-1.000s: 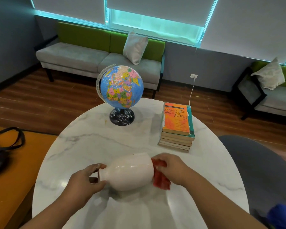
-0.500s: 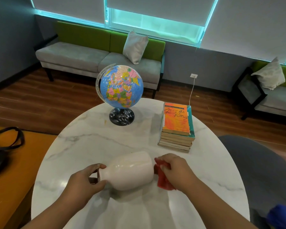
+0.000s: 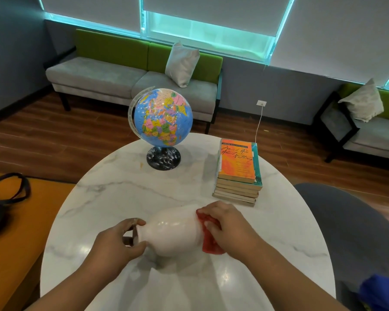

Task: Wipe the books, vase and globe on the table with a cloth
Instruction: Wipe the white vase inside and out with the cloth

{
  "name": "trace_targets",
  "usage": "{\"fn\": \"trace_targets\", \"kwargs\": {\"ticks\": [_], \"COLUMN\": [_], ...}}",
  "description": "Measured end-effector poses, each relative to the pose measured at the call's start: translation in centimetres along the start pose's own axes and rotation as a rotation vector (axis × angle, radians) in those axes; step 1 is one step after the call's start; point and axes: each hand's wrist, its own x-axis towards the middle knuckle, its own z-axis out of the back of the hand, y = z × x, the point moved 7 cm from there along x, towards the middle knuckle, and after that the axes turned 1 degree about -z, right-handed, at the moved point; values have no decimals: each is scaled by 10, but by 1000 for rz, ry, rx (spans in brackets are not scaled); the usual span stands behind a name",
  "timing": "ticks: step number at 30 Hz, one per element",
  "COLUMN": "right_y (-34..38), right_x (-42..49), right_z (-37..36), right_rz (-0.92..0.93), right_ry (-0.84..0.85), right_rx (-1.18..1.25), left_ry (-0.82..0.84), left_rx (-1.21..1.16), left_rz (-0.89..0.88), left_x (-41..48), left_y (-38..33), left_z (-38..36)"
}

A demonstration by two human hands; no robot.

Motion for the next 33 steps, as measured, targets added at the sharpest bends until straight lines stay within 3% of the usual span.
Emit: {"fn": "trace_targets", "kwargs": {"ticks": [4,7,13,18,22,25,30,33], "right_y": [-14,-22,1,-12,6,2,2,14], "right_x": [-2,2,-5,3,-2,-4,5,-1], "right_z": [-5,4,-14,-6,-14,-12,-6,-14], "right_rz": [-128,-209,-121,-218,-96,-122,-113,-25], "right_ry": [68,23,-6,-36,-1,66,-30,77], "right_rx": [-29,-7,104,104,99,188,14,80], "left_ry": [-4,-5,-18,-22,-36,-26,-28,-21], "left_rx": [9,8,11,18,10,25,37,46], "left_rz": [-5,-4,-5,-22,-17,-17,-30,-27], "left_x": [-2,-3,-4,-6,-5,-5,-6,-5], "left_y": [-2,-3,-5,-10,-12,-11,-17,-15], "left_z": [0,-1,-1,-1,1,1,1,1]}}
